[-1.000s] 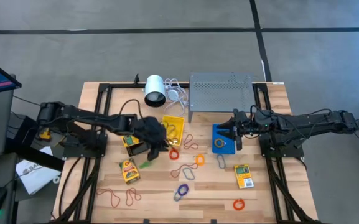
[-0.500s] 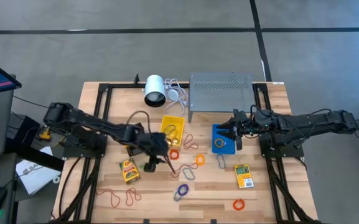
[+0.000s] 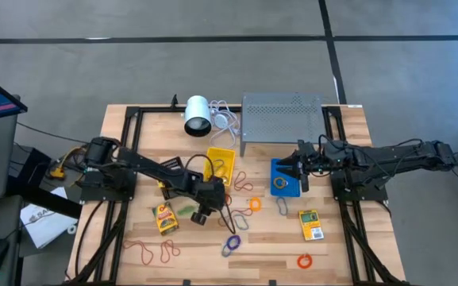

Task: Pick & Place Office Desk Supplies
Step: Put the left orange elastic key ring into the blue basket

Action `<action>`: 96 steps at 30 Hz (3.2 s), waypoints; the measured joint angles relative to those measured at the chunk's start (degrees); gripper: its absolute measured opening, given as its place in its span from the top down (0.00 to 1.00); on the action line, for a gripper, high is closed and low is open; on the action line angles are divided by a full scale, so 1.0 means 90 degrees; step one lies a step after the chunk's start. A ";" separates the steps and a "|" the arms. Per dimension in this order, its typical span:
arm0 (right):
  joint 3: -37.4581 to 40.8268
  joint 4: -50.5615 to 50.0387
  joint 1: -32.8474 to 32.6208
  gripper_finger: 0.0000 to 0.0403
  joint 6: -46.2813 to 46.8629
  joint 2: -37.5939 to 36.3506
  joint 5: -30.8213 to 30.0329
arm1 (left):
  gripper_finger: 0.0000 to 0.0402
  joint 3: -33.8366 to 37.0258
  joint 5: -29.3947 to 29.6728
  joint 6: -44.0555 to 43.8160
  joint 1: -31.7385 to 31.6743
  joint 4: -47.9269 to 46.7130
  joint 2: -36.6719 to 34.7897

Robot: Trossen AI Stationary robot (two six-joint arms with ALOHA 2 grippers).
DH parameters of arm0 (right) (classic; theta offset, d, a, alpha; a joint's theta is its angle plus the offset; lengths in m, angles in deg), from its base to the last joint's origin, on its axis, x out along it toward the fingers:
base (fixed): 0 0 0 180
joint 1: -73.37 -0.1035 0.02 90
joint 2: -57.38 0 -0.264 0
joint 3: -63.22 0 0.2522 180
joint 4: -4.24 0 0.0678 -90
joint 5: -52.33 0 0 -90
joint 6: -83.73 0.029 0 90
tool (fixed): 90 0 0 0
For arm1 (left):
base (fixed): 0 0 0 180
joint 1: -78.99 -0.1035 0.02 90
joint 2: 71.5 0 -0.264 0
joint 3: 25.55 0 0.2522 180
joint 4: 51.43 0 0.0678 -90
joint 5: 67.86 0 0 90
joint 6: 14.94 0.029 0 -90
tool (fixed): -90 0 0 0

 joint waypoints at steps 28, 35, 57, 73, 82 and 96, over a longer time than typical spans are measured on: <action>0.0000 -0.0104 -0.0002 0.71 0.0049 0.0000 0.0000 | 0.60 -0.0075 0.0546 0.0296 -0.0053 0.0256 0.0447; 0.0000 -0.0082 -0.0164 0.71 0.0049 0.0000 0.0000 | 0.70 -0.0071 0.0573 0.0294 -0.0049 0.0247 0.0442; 0.0000 0.0390 -0.0251 0.71 0.0031 0.0000 0.0011 | 0.99 -0.0023 0.0197 -0.1007 0.0233 0.0295 -0.1372; -0.0815 0.1881 -0.0233 0.71 -0.1026 0.0280 0.0623 | 0.99 0.2767 -0.0762 -0.2429 -0.1246 0.6926 -0.4417; -0.1937 0.1728 -0.0234 0.69 -0.1241 0.2176 0.0476 | 0.99 0.2924 -0.1598 -0.2774 -0.1472 0.7722 -0.4009; -0.2523 0.1725 -0.0228 0.43 -0.1524 0.2815 0.0493 | 0.99 0.2922 -0.1810 -0.2807 -0.1472 0.7554 -0.3983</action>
